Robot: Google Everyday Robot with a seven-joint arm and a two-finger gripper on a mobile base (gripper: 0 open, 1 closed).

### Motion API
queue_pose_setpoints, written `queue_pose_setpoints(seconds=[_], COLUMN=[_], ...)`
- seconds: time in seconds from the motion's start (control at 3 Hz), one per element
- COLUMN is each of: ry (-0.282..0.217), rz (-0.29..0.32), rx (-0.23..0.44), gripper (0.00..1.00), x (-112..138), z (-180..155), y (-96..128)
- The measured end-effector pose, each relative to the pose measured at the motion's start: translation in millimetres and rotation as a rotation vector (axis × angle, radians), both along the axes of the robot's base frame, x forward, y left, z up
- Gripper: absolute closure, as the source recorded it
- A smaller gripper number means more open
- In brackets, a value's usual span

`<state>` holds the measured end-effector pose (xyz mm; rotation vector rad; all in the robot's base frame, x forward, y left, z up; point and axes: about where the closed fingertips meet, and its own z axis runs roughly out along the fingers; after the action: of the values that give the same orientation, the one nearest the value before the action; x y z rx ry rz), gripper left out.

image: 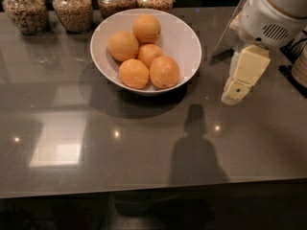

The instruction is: Pick orange from white bowl

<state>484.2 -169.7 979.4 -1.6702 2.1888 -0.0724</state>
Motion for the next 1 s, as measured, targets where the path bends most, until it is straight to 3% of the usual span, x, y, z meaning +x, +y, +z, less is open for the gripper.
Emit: queue_pose_setpoints(seconds=[0.67,1.0], ry=[-0.029,-0.029], rz=[-0.074,-0.074], rx=[0.080,0.080], gripper=[0.00,0.00], x=[48.6,48.6], z=[11.3,11.3], y=[48.4,48.4])
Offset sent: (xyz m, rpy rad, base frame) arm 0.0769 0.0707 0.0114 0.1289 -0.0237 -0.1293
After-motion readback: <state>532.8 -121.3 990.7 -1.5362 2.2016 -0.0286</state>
